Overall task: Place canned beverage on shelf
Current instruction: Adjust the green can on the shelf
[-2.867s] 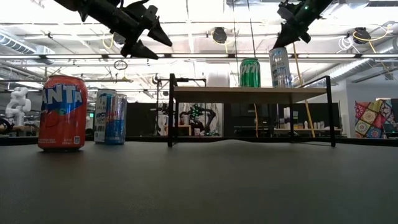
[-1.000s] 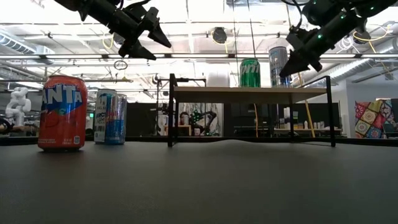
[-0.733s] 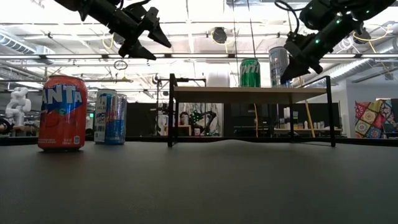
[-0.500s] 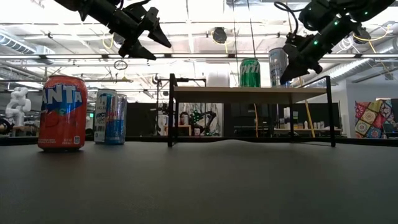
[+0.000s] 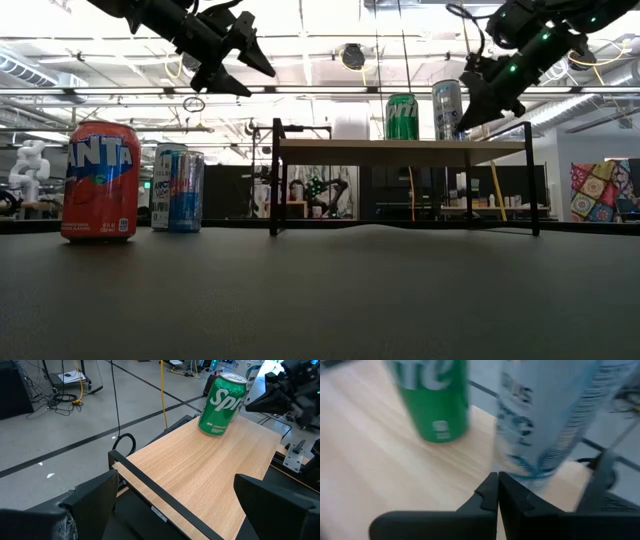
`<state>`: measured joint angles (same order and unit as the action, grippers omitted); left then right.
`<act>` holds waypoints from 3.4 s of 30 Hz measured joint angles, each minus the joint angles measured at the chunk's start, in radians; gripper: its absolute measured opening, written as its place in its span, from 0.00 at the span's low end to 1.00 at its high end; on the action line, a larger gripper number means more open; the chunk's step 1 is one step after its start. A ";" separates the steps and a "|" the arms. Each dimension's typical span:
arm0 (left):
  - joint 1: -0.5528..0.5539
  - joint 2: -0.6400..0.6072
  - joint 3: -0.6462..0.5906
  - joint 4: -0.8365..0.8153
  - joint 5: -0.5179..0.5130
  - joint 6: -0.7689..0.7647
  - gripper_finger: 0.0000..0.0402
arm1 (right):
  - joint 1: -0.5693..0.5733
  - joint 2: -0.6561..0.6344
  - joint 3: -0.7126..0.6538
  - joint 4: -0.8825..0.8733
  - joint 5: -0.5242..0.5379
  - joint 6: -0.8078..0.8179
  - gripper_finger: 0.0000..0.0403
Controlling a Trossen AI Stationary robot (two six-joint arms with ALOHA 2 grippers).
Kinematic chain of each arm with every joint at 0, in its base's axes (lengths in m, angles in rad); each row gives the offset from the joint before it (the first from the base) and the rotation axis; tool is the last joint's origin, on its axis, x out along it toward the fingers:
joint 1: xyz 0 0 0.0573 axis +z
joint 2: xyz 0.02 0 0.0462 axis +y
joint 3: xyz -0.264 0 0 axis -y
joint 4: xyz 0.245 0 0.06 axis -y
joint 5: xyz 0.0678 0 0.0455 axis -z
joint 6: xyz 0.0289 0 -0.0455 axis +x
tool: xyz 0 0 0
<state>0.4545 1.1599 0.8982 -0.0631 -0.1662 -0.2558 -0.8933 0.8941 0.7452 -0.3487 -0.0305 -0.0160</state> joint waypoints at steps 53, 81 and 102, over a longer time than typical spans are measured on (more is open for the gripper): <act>-0.020 0.000 0.000 -0.060 -0.003 -0.001 0.99 | 0.199 0.655 0.969 -0.635 0.153 -0.104 0.00; -0.028 0.000 0.000 -0.059 -0.003 -0.003 0.99 | 0.201 0.574 0.967 -0.624 0.158 -0.205 0.00; -0.030 0.000 0.000 -0.060 -0.003 -0.001 0.99 | 0.201 0.618 0.967 -0.668 0.108 -0.206 0.00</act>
<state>0.4248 1.1603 0.8978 -0.1226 -0.1696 -0.2565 -0.6926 1.5120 1.7119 -1.0165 0.0772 -0.2222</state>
